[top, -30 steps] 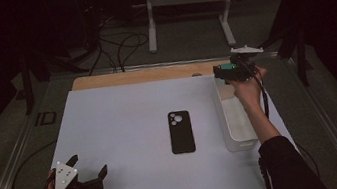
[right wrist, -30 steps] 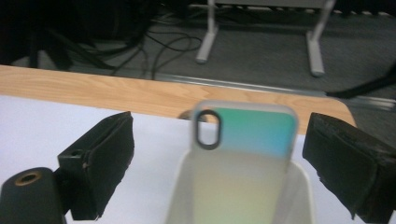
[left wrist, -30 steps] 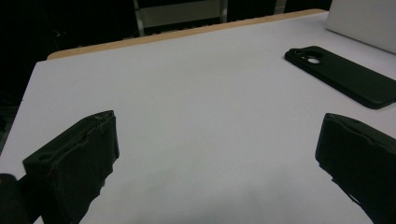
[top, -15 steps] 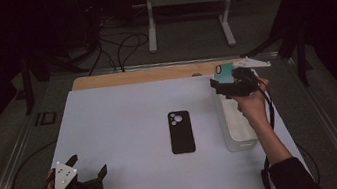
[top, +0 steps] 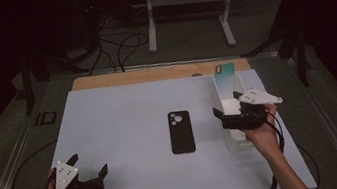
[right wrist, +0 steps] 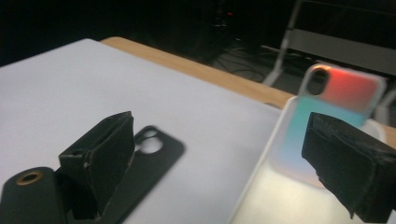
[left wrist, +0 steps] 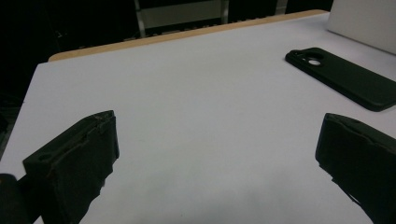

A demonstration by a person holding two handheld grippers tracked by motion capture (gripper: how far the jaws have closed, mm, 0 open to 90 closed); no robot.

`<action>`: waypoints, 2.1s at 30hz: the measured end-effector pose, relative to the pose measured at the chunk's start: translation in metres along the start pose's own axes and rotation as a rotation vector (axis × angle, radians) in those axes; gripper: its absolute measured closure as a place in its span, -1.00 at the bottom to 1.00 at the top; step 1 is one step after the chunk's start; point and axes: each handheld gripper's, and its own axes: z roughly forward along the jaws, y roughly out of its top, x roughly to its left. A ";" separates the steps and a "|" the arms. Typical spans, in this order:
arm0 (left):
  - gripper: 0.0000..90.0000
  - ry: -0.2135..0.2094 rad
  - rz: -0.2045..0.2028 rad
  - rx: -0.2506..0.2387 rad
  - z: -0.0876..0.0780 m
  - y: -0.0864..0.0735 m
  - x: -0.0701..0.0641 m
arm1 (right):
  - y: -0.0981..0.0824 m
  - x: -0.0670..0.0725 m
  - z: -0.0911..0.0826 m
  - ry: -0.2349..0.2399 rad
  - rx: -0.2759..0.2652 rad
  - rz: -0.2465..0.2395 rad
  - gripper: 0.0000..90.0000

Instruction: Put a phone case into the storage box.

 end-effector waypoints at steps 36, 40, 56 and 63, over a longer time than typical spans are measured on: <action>-1.00 -0.037 -0.001 -0.013 0.001 0.011 -0.007 | -0.071 0.018 -0.038 0.023 -0.117 0.055 -0.79; -1.00 -0.065 -0.008 -0.023 0.004 0.020 -0.011 | -0.070 0.018 -0.038 0.022 -0.116 0.048 -0.79; -1.00 -0.215 0.062 -0.015 0.046 0.066 -0.054 | -0.070 0.017 -0.040 0.022 -0.125 0.078 -0.75; -1.00 -0.258 0.082 0.004 0.068 0.080 -0.069 | -0.071 0.016 -0.039 0.019 -0.129 0.084 -0.75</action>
